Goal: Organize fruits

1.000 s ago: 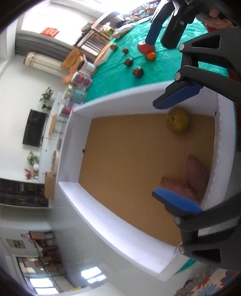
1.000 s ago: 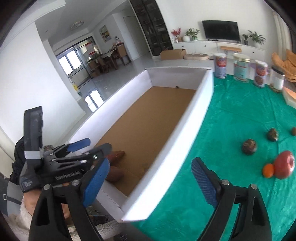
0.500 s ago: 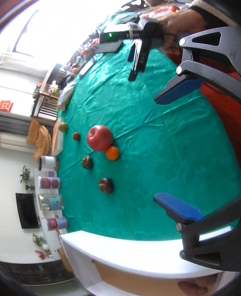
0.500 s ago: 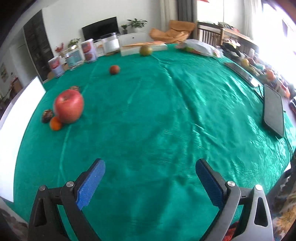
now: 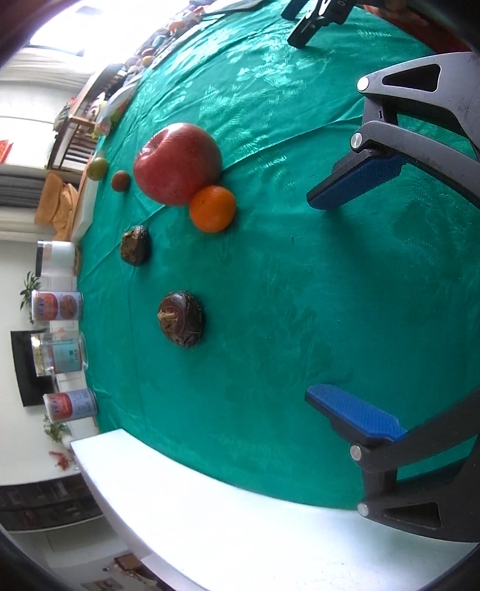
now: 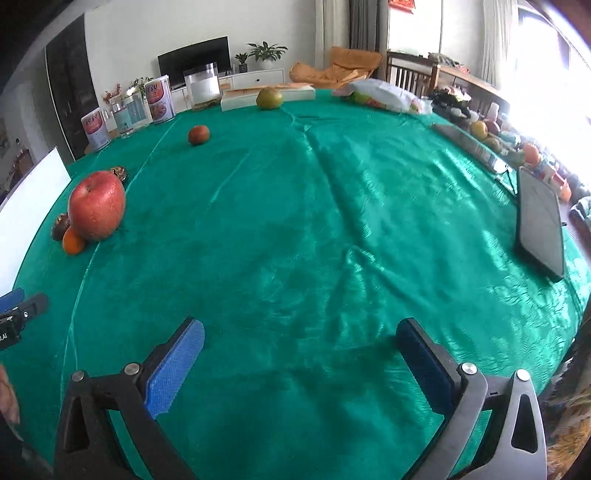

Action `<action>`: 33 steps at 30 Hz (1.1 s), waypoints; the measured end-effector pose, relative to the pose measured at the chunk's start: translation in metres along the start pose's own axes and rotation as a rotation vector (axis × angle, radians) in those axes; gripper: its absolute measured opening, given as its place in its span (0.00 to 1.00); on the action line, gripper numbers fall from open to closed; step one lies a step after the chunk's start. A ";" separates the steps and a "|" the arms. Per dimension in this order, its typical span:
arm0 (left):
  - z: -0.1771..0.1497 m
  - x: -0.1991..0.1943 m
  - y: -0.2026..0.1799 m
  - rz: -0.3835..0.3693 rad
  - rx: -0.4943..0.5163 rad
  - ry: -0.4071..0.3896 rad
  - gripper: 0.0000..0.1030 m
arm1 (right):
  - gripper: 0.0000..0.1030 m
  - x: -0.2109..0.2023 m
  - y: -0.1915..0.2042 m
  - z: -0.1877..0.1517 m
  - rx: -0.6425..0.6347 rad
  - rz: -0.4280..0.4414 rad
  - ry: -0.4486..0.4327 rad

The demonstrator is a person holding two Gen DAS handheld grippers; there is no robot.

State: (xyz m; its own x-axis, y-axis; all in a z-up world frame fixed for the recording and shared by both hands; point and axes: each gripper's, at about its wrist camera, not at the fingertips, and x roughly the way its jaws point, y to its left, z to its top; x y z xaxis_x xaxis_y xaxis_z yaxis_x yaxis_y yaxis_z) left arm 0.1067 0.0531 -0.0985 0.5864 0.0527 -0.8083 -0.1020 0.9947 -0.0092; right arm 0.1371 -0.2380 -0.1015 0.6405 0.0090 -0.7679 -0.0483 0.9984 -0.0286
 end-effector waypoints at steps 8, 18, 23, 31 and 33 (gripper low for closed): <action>0.001 0.006 -0.001 0.009 -0.001 -0.008 0.99 | 1.00 0.005 0.011 -0.002 0.008 0.017 -0.014; 0.001 0.006 -0.003 0.018 0.000 -0.012 1.00 | 1.00 0.005 0.011 -0.003 0.007 0.017 -0.020; 0.001 0.006 -0.003 0.018 0.000 -0.012 1.00 | 1.00 0.005 0.012 -0.002 0.005 0.017 -0.013; 0.001 0.006 -0.003 0.018 0.000 -0.012 1.00 | 1.00 -0.038 -0.022 0.015 0.180 0.220 -0.076; 0.001 0.006 -0.003 0.018 0.000 -0.012 1.00 | 1.00 -0.090 -0.035 0.019 0.175 0.152 -0.315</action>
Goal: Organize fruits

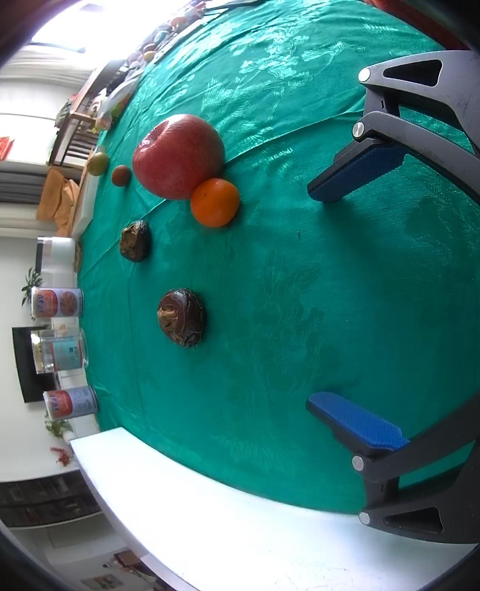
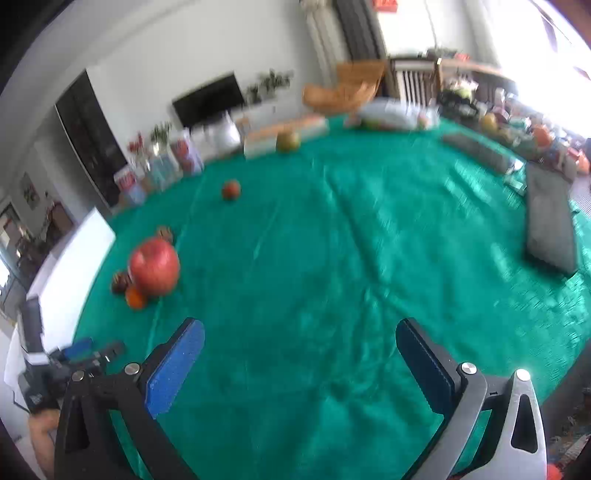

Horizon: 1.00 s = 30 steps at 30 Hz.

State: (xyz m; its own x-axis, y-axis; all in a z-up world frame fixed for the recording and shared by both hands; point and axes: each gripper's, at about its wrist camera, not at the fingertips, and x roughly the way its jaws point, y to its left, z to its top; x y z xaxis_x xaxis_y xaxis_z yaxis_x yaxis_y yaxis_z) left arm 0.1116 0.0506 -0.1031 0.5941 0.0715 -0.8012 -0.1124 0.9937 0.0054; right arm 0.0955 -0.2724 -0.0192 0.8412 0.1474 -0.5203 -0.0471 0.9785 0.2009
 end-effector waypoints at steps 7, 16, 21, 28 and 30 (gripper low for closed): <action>0.000 0.000 0.000 0.002 -0.001 0.000 1.00 | 1.00 -0.068 0.006 0.003 -0.090 -0.036 -0.212; 0.000 0.000 0.000 0.003 -0.003 0.000 1.00 | 1.00 -0.072 0.036 -0.016 -0.239 0.107 -0.026; -0.001 0.000 0.002 0.006 -0.005 0.000 1.00 | 1.00 -0.094 0.041 -0.029 -0.326 0.112 -0.052; -0.001 -0.001 0.002 0.006 -0.005 0.000 1.00 | 1.00 -0.134 0.044 -0.002 -0.141 0.180 -0.086; -0.001 -0.001 0.002 0.005 -0.006 0.000 1.00 | 1.00 -0.140 0.053 0.011 -0.100 0.250 -0.075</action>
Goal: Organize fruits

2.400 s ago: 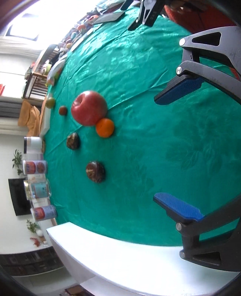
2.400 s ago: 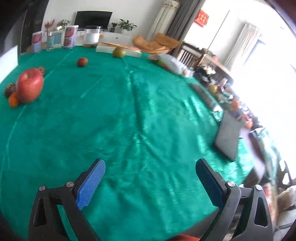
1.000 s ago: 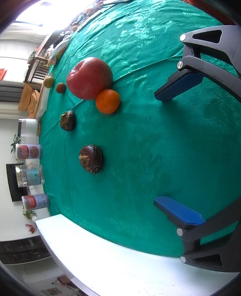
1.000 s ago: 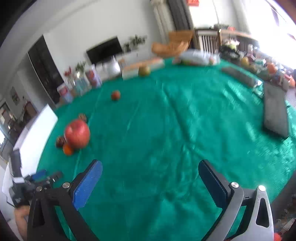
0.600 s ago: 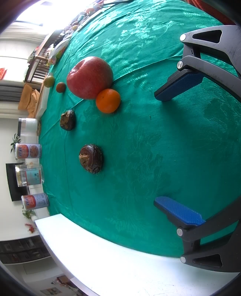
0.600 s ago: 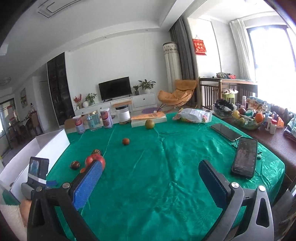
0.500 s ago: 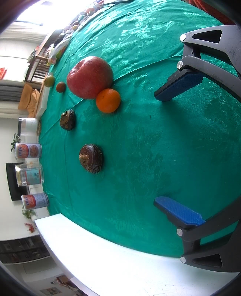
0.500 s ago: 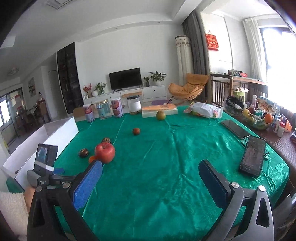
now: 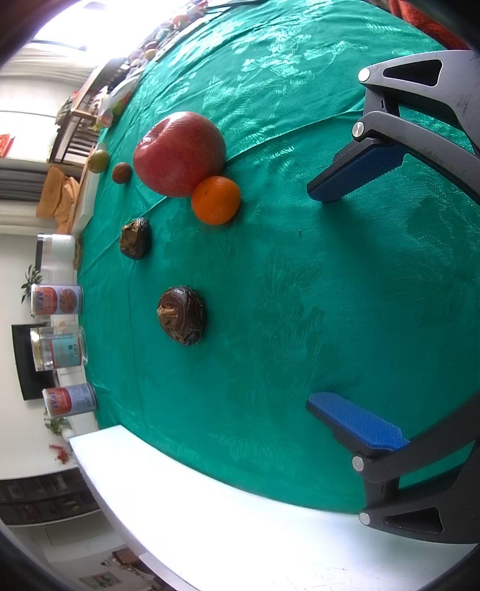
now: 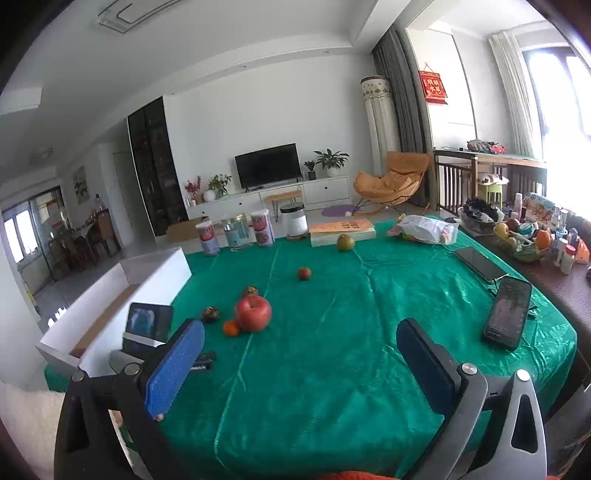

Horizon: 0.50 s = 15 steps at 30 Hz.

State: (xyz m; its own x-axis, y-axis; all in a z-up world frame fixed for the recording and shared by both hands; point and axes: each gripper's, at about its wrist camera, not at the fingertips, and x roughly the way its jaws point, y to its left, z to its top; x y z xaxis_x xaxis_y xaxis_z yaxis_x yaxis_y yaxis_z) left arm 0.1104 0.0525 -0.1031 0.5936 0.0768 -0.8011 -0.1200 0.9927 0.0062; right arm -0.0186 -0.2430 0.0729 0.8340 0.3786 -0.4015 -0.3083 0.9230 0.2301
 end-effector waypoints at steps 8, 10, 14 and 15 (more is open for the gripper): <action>0.001 0.000 0.000 -0.003 0.001 -0.002 1.00 | 1.00 0.086 -0.011 -0.001 0.284 0.071 0.153; 0.000 0.000 -0.001 -0.008 0.002 -0.002 1.00 | 1.00 0.117 -0.022 -0.020 0.298 -0.101 0.193; 0.000 -0.001 -0.002 -0.014 0.008 -0.002 1.00 | 1.00 0.157 -0.047 -0.059 0.457 -0.193 0.282; 0.000 -0.001 -0.002 -0.015 0.010 -0.002 1.00 | 1.00 0.166 -0.048 -0.064 0.466 -0.216 0.306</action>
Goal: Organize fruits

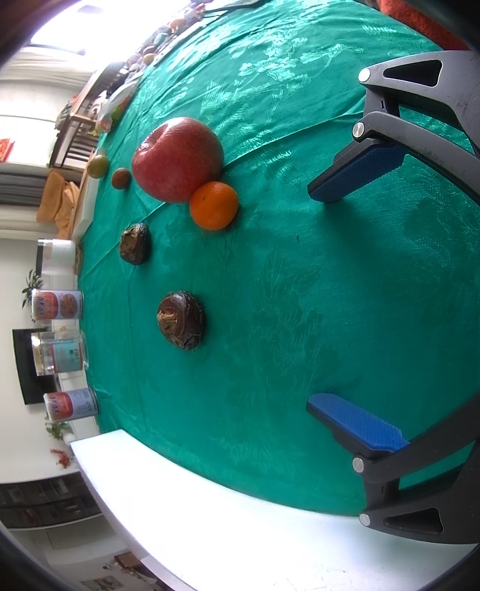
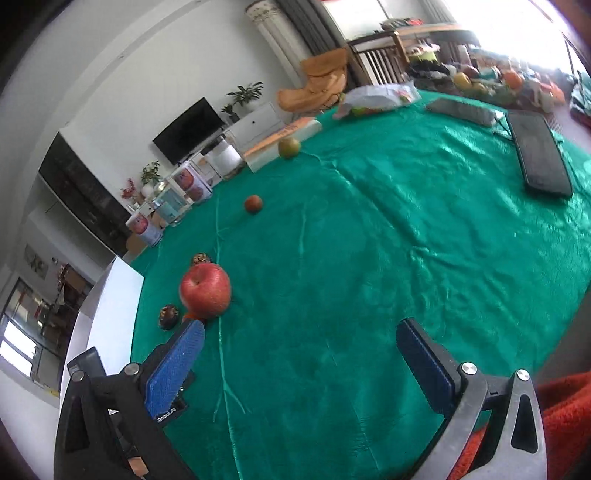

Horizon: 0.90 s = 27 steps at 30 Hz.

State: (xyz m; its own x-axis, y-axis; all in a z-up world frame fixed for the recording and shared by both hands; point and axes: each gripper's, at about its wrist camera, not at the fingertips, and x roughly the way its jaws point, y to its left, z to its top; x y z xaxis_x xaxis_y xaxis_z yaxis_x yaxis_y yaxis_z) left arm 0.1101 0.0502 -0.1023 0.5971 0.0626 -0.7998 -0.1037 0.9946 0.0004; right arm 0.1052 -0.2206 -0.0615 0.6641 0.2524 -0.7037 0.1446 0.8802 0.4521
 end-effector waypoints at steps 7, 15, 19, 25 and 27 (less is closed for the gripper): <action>0.000 0.000 -0.002 -0.005 0.005 0.000 1.00 | 1.00 0.023 0.011 -0.008 -0.091 -0.086 -0.023; 0.000 0.000 -0.002 -0.004 0.005 0.000 1.00 | 1.00 0.003 0.019 -0.011 -0.132 -0.086 -0.122; 0.000 0.000 -0.002 -0.005 0.005 0.000 1.00 | 1.00 -0.006 0.024 -0.013 -0.140 -0.053 -0.170; -0.001 -0.011 0.012 -0.168 -0.024 -0.009 0.99 | 1.00 -0.046 0.017 -0.017 -0.110 0.011 -0.352; -0.003 -0.020 0.024 -0.222 -0.079 -0.033 0.99 | 1.00 -0.044 0.015 -0.017 -0.102 0.023 -0.338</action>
State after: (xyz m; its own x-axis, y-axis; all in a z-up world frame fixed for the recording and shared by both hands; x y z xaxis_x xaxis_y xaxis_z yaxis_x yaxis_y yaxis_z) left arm 0.0932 0.0722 -0.0886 0.6375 -0.1531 -0.7551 -0.0282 0.9748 -0.2214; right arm 0.0662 -0.2119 -0.0331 0.8738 0.1402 -0.4656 0.0643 0.9158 0.3965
